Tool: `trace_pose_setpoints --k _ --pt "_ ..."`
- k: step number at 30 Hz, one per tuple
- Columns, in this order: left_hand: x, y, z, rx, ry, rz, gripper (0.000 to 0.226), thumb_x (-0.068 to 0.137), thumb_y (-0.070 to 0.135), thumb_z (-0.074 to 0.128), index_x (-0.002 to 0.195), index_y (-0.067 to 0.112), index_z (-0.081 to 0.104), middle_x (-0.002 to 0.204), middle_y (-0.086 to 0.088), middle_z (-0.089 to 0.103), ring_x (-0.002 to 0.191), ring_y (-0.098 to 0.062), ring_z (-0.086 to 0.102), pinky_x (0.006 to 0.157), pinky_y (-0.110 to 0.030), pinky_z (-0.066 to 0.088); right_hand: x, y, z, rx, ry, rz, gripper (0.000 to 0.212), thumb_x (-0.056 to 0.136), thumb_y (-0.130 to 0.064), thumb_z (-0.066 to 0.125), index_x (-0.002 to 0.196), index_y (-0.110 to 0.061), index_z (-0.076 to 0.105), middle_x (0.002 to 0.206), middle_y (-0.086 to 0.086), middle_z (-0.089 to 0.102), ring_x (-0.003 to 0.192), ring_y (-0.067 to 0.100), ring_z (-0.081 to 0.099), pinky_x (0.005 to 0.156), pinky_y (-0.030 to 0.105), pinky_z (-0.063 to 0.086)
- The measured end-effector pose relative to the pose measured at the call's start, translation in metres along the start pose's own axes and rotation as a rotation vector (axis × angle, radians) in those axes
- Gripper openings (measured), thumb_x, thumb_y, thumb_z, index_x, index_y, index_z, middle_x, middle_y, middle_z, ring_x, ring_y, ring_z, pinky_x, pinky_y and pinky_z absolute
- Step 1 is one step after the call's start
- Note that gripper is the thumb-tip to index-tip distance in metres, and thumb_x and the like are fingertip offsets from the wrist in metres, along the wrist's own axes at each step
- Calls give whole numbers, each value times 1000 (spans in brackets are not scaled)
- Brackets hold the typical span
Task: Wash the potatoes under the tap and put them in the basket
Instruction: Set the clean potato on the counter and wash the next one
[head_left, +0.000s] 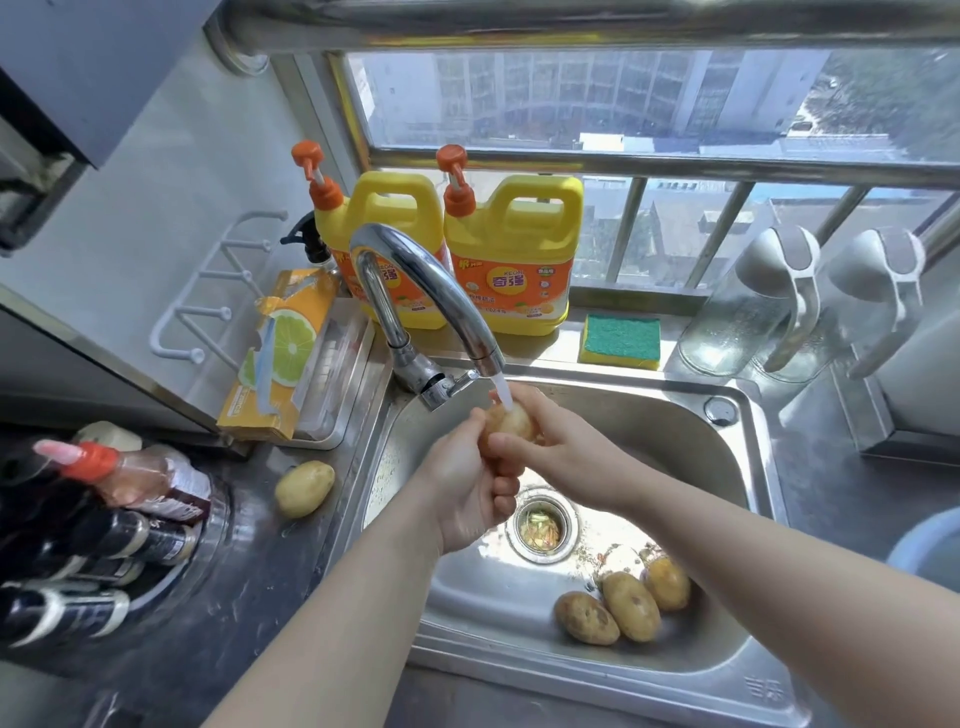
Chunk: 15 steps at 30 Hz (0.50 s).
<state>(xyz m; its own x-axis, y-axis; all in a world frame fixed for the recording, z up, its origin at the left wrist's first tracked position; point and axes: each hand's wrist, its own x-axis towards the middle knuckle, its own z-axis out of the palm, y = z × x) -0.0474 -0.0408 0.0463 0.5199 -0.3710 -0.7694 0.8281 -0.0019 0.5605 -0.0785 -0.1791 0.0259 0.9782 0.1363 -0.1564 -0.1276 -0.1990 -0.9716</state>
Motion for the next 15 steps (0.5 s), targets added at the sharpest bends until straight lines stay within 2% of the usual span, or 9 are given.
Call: trace_pose_setpoints --k 2,3,6,8,9,11,13,15 --pt "0 0 2 23 7 15 55 107 53 22 73 19 50 54 2 37 42 -10 31 40 -18 26 0 4 4 82 52 40 34 91 -31 69 124 -26 59 101 -3 68 87 3 63 82 23 52" --pt "1 -2 4 32 18 32 54 107 52 23 75 18 50 54 1 37 42 -10 31 39 -18 26 1 5 8 121 97 67 32 92 -31 69 122 -23 61 99 -1 68 85 5 63 80 22 52" --pt "0 -8 10 58 19 62 52 107 52 25 78 17 51 55 1 37 43 -10 32 38 -18 28 5 4 22 220 283 150 16 98 -23 62 109 -11 65 86 2 65 73 8 60 63 19 50" --pt "0 -13 13 72 5 59 52 105 55 30 78 16 50 56 1 38 43 -9 32 38 -18 28 10 5 25 209 379 172 24 101 -18 51 91 0 63 80 5 59 69 11 53 55 23 46" --pt "0 -14 13 67 6 58 51 104 56 33 79 15 49 57 0 38 43 -9 33 38 -18 28 11 6 25 204 389 176 29 102 -17 46 84 -2 63 79 4 59 70 12 52 56 25 45" --pt "0 -13 9 52 17 59 49 104 56 33 84 14 50 58 0 37 43 -9 33 37 -18 29 11 7 23 245 327 175 33 105 -18 43 82 -8 64 82 4 60 76 14 52 66 30 45" --pt "1 -10 3 39 25 59 50 106 54 29 88 14 52 58 0 36 43 -9 32 37 -18 28 8 6 15 321 218 141 30 107 -18 42 98 -6 68 93 6 64 86 17 56 79 36 46" --pt "2 -8 -3 35 37 61 52 106 53 26 87 13 52 57 1 34 44 -9 30 37 -18 26 1 3 8 370 63 101 25 108 -18 43 116 -14 66 103 6 66 95 16 59 90 35 50"
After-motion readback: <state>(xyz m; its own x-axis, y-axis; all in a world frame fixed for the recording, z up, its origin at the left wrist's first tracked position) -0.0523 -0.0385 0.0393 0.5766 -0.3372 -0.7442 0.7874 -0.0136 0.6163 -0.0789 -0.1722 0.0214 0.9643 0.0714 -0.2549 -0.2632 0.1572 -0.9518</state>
